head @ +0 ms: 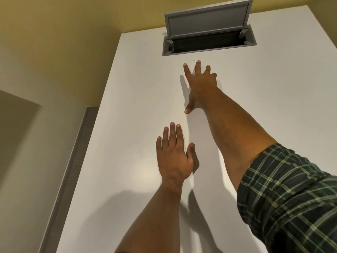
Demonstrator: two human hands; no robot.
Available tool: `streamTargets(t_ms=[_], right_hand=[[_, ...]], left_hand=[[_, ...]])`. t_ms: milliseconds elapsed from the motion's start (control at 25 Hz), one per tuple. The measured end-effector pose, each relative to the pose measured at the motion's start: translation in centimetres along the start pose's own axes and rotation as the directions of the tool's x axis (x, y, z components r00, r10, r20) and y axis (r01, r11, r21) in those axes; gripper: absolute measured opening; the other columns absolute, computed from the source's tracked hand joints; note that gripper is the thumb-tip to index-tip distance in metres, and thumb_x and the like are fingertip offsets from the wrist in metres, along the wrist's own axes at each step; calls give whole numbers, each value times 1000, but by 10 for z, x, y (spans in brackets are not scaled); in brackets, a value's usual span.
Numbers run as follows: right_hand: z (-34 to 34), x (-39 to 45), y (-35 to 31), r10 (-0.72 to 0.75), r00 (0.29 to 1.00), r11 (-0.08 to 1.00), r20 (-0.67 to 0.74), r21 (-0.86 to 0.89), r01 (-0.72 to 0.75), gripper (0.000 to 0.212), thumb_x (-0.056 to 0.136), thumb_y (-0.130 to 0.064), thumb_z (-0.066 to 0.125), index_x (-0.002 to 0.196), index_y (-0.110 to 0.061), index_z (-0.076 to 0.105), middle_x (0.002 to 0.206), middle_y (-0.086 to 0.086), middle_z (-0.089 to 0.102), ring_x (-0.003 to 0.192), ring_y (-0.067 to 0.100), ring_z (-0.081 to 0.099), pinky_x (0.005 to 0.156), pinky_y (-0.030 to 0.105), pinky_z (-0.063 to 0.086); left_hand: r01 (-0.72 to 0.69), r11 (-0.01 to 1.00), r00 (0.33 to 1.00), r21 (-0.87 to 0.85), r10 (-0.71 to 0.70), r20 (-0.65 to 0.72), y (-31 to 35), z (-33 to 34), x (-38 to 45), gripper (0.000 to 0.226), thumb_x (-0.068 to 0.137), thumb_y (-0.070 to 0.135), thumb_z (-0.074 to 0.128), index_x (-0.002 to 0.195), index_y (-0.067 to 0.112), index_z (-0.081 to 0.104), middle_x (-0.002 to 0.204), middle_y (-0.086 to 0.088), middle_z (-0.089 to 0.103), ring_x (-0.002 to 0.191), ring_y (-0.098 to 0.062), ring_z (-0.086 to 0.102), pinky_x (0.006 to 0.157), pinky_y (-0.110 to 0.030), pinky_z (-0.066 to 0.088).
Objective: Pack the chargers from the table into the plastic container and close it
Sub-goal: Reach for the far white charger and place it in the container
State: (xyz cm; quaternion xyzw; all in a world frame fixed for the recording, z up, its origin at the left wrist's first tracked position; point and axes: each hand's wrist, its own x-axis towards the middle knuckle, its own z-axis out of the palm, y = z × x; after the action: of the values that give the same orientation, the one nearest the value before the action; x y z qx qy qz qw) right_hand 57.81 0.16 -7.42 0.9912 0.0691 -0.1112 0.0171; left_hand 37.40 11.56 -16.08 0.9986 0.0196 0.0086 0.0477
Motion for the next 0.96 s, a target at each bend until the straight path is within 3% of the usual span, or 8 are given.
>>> streamTargets(t_ms=[440, 640, 800, 960], right_hand=[[-2, 23, 0, 7, 998, 998, 58, -55, -4, 148, 53, -70, 85, 160, -21, -4, 166, 22, -1, 147, 56, 16, 116, 63, 26], [-7, 27, 2, -4, 995, 999, 95, -50, 9, 140, 51, -74, 84, 158, -14, 15, 167, 15, 2, 146, 58, 18, 116, 61, 27], [-7, 22, 3, -24, 999, 995, 35, -92, 27, 128, 51, -77, 80, 152, -14, 33, 163, 16, 16, 142, 51, 30, 114, 58, 32], [-4, 21, 3, -59, 998, 993, -8, -99, 58, 119, 54, -76, 80, 150, -20, 37, 162, 18, 18, 146, 46, 25, 116, 55, 31]], left_hand=[[-8, 1000, 1000, 2, 8, 14, 4, 1, 31, 73, 100, 59, 19, 163, 23, 10, 171, 1, 3, 159, -23, 1, 128, -47, 8], [-6, 1000, 1000, 10, 6, -15, 5, 7, 40, 73, 100, 59, 18, 163, 23, 13, 171, 0, 7, 159, -24, 5, 127, -48, 14], [-1, 1000, 999, 18, 2, -32, 5, 12, 45, 72, 100, 60, 23, 162, 23, 16, 171, 0, 9, 159, -24, 7, 127, -48, 14], [-4, 1000, 999, 12, 4, -43, 5, 13, 46, 72, 100, 60, 22, 162, 23, 16, 171, 0, 10, 159, -24, 8, 127, -47, 14]])
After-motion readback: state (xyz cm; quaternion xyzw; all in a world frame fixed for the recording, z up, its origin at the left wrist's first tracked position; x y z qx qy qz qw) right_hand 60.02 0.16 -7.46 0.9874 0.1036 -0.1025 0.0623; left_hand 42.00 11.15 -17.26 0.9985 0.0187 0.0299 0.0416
